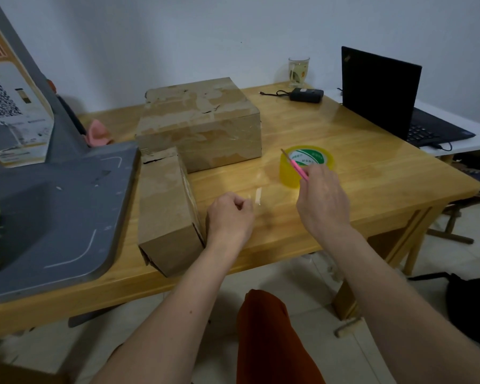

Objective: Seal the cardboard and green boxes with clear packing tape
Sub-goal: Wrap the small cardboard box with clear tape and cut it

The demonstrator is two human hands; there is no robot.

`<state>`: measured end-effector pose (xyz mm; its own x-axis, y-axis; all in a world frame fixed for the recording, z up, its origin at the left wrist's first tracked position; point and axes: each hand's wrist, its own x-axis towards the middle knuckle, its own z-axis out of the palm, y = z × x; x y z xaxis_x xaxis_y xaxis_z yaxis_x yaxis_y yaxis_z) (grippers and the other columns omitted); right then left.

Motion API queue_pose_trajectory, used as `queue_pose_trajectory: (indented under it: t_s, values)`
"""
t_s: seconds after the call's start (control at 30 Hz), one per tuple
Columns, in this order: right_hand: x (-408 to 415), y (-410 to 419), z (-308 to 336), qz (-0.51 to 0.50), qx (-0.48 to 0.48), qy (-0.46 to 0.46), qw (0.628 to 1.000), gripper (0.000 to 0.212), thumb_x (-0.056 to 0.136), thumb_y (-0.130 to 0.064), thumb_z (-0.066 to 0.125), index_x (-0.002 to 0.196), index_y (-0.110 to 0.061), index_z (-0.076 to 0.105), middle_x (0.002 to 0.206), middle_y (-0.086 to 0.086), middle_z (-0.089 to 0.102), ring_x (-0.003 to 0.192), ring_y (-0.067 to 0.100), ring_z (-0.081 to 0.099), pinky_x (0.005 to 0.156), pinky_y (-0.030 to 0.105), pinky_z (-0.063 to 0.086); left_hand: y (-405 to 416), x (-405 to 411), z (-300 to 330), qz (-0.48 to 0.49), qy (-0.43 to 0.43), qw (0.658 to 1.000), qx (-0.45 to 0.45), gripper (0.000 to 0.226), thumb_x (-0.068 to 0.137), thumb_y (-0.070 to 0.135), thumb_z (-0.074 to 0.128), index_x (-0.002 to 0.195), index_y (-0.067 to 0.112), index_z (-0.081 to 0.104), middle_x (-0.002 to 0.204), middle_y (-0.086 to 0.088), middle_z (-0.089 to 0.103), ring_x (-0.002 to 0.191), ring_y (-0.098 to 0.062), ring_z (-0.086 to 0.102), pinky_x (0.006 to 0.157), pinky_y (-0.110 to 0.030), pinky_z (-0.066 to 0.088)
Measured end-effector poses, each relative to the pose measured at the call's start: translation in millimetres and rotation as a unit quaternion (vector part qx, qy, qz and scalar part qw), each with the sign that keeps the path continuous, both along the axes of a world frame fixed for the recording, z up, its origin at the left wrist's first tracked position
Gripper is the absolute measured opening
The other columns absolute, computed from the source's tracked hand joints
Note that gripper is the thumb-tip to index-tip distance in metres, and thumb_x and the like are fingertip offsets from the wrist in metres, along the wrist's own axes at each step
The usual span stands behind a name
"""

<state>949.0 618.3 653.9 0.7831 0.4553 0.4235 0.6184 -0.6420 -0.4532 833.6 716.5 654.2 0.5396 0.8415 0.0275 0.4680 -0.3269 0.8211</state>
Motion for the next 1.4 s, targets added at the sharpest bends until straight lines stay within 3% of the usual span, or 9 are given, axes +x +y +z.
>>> queue_pose_trajectory:
  t_s: [0.17,0.33,0.47,0.63,0.8,0.93,1.03,1.2,1.4]
  values:
    - [21,10,9,0.026,-0.034,0.001,0.999,0.027,0.099,-0.016,0.049,0.126,-0.012,0.052,0.135,0.004,0.05,0.127,0.023,0.04,0.084,0.036,0.041,-3,-1,3,-0.006,0.01,1.0,-0.017,0.027,0.097,0.022,0.054,0.073,0.018,0.064,0.083,-0.004,0.072,0.078,-0.015,0.065,0.055,-0.02,0.04]
    - [34,27,17,0.115,-0.122,0.016,0.986,0.032,0.094,-0.007,0.054,0.119,-0.025,0.065,0.158,-0.005,0.024,0.145,0.021,0.019,0.101,0.043,0.04,2,-2,3,-0.004,0.019,1.0,-0.024,0.028,0.095,0.022,0.055,0.078,0.009,0.072,0.081,-0.005,0.073,0.083,-0.018,0.067,0.071,-0.027,0.049]
    - [39,29,17,0.151,-0.143,0.057,0.976,0.022,0.093,-0.016,0.06,0.109,-0.029,0.068,0.157,-0.005,0.027,0.144,0.021,0.024,0.103,0.044,0.039,5,-3,-1,-0.002,0.014,0.999,-0.037,0.03,0.094,0.019,0.057,0.072,0.005,0.072,0.073,-0.006,0.072,0.076,-0.024,0.07,0.077,-0.037,0.058]
    - [48,25,6,0.159,-0.071,0.122,0.977,0.011,0.089,-0.021,0.068,0.083,-0.031,0.069,0.151,-0.01,0.039,0.136,0.017,0.038,0.098,0.038,0.042,9,0,-6,0.006,0.032,0.998,-0.06,0.033,0.094,0.015,0.056,0.065,0.006,0.07,0.073,-0.011,0.073,0.075,-0.028,0.071,0.076,-0.041,0.06]
    - [57,22,-5,0.175,-0.012,0.148,0.973,0.011,0.087,-0.018,0.071,0.096,-0.023,0.072,0.141,-0.01,0.051,0.134,0.014,0.041,0.102,0.04,0.041,16,8,-15,0.019,0.074,0.995,-0.064,0.03,0.095,0.024,0.05,0.084,0.007,0.072,0.079,-0.009,0.072,0.076,-0.028,0.07,0.076,-0.041,0.06]
    - [63,20,-12,0.202,0.019,0.167,0.965,0.008,0.085,-0.015,0.073,0.084,-0.023,0.074,0.144,-0.007,0.048,0.134,0.014,0.04,0.105,0.032,0.036,21,11,-19,0.026,0.087,0.993,-0.072,0.031,0.096,0.023,0.045,0.092,0.006,0.07,0.084,-0.01,0.072,0.081,-0.029,0.071,0.078,-0.042,0.06]
    - [63,18,-12,0.208,0.043,0.182,0.96,0.011,0.083,-0.012,0.074,0.083,-0.023,0.074,0.142,-0.004,0.05,0.134,0.015,0.041,0.11,0.036,0.034,23,13,-20,0.037,0.076,0.993,-0.081,0.029,0.098,0.021,0.044,0.092,0.003,0.067,0.084,-0.012,0.072,0.08,-0.031,0.071,0.08,-0.042,0.06]
    - [62,12,-8,0.227,0.059,0.203,0.951,0.017,0.084,-0.008,0.073,0.079,-0.024,0.072,0.144,-0.004,0.048,0.136,0.013,0.037,0.105,0.025,0.027,22,13,-15,0.055,0.037,0.986,-0.152,0.023,0.101,0.013,0.043,0.081,0.01,0.055,0.071,-0.01,0.068,0.056,-0.021,0.062,0.076,-0.037,0.06]
    - [65,9,-9,0.23,0.053,0.204,0.95,0.022,0.081,-0.004,0.074,0.072,-0.024,0.07,0.144,-0.008,0.047,0.137,0.012,0.035,0.103,0.023,0.025,20,16,-15,0.086,-0.005,0.975,-0.205,0.026,0.103,0.012,0.04,0.113,-0.003,0.058,0.06,-0.011,0.063,0.046,-0.02,0.059,0.059,-0.031,0.055]
